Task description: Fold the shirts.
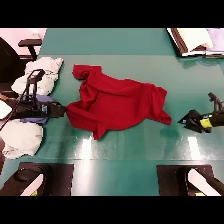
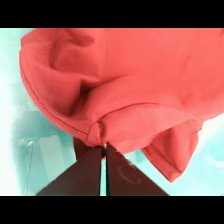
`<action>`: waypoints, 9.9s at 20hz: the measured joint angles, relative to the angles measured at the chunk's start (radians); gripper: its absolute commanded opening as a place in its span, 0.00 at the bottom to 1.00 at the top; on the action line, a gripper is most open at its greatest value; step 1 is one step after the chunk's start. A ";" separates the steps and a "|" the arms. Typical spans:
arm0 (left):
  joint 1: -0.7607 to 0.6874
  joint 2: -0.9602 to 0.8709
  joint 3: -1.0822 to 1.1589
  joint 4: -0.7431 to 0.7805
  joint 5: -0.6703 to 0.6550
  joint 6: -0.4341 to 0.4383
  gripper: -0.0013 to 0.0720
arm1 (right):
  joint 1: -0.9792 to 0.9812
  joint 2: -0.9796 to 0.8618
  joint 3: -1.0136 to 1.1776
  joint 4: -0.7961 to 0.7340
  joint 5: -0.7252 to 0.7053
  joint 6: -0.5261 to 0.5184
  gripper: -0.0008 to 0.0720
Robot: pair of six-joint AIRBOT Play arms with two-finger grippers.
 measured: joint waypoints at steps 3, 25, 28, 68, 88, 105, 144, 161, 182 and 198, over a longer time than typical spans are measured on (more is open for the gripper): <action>0.000 0.002 0.003 0.002 0.006 -0.006 0.05 | 0.021 -0.074 -0.043 0.068 -0.090 -0.029 0.56; 0.000 0.042 0.639 0.195 -0.024 -0.050 0.05 | 0.119 0.116 0.519 0.109 0.019 -0.053 0.03; 0.000 0.045 0.917 0.238 0.012 -0.056 0.05 | 0.074 0.209 0.798 0.111 0.042 -0.051 0.03; 0.001 -0.869 0.771 0.248 0.010 -0.075 0.05 | 0.210 -0.678 1.045 -0.167 0.163 0.026 0.03; 0.001 -0.346 0.099 0.254 -0.212 -0.112 0.59 | 0.103 -0.130 0.452 -0.113 0.140 -0.052 0.55; 0.001 -0.089 -0.407 -0.092 0.005 -0.182 0.05 | 0.093 0.000 0.360 0.060 0.111 -0.061 0.54; 0.001 0.233 -0.229 -0.087 -0.458 -0.141 0.05 | 0.106 0.270 0.006 -0.322 0.372 -0.037 0.03; 0.000 -0.639 0.348 0.047 0.192 0.017 0.05 | 0.210 -0.494 0.705 -0.128 0.148 -0.007 0.03; -0.055 -0.686 0.502 -0.109 0.112 0.019 0.05 | -0.055 -0.614 0.475 0.148 0.105 -0.217 0.49; -0.418 -1.175 0.930 -0.205 0.161 -0.026 0.05 | 0.218 -0.392 0.881 0.347 0.116 -0.180 0.03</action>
